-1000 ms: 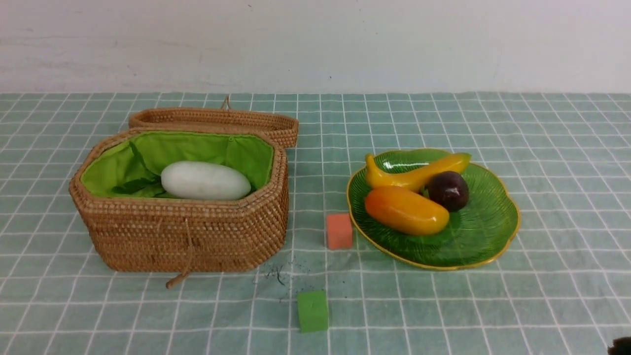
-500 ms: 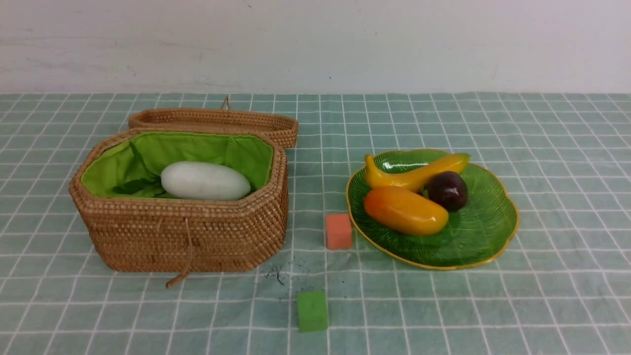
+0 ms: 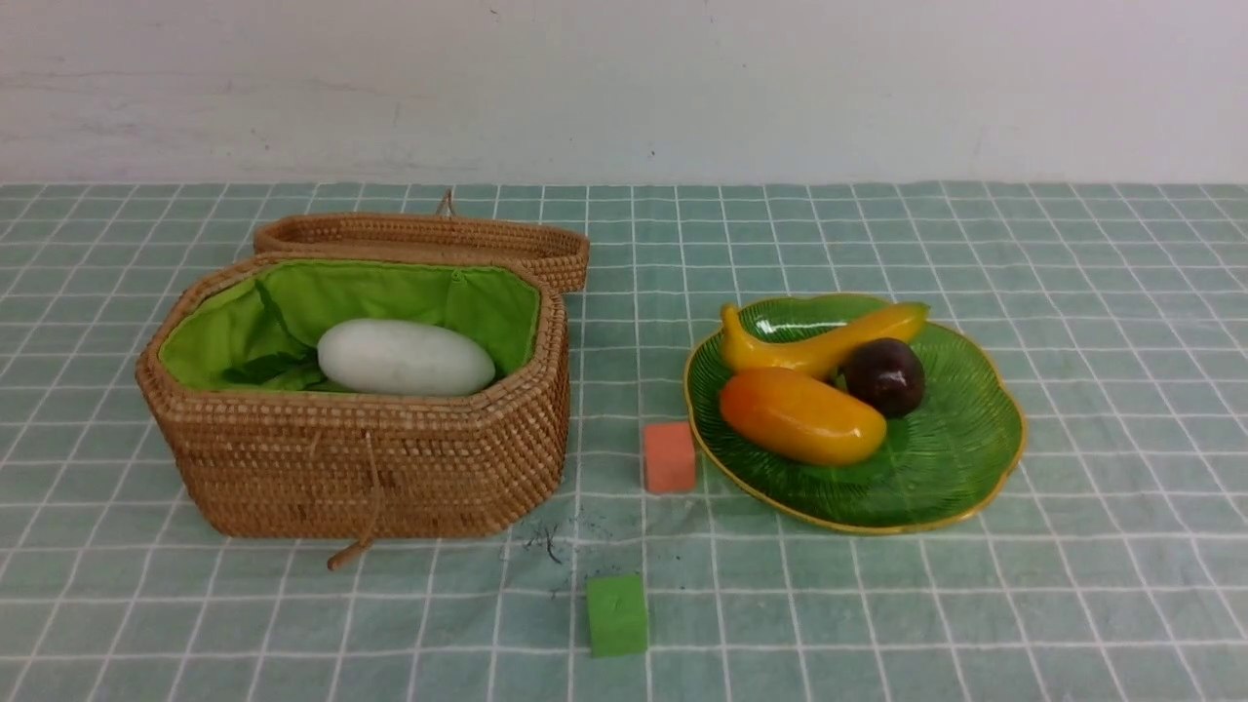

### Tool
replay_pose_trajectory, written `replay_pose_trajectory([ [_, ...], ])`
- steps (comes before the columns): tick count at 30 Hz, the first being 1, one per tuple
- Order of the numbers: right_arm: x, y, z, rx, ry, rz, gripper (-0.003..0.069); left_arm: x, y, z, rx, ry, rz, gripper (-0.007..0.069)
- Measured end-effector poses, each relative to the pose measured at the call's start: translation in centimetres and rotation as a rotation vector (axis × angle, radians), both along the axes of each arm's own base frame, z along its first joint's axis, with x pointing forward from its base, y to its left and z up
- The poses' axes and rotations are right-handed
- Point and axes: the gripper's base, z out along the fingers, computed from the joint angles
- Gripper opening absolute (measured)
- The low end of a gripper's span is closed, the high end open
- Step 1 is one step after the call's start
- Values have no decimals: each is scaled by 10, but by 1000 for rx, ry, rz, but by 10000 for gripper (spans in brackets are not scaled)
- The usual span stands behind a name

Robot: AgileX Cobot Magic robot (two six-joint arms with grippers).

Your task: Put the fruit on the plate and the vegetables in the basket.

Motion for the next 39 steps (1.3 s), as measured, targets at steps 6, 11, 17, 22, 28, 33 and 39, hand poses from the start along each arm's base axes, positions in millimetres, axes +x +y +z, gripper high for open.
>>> replay_pose_trajectory([
  [6, -1, 0, 0, 23, 10, -7, 22, 0, 0, -1, 2, 2, 0, 59],
  [11, -1, 1, 0, 71, 14, -6, 25, 0, 0, 0, 2, 2, 0, 66],
  [17, -1, 1, 0, 74, 14, -5, 34, 0, 0, 0, 2, 2, 0, 72],
  [22, -1, 2, 0, 78, 14, -5, 35, 0, 0, 0, 2, 2, 0, 75],
  [28, -1, 2, 0, 78, 14, -5, 35, 1, 1, 0, 18, -23, 5, 81],
  [33, -1, 2, 0, 78, 14, -5, 36, 5, 5, 9, -10, -122, 118, 75],
  [39, -1, 2, 0, 78, 14, -5, 41, 13, 20, 14, -37, -187, 454, -13],
])
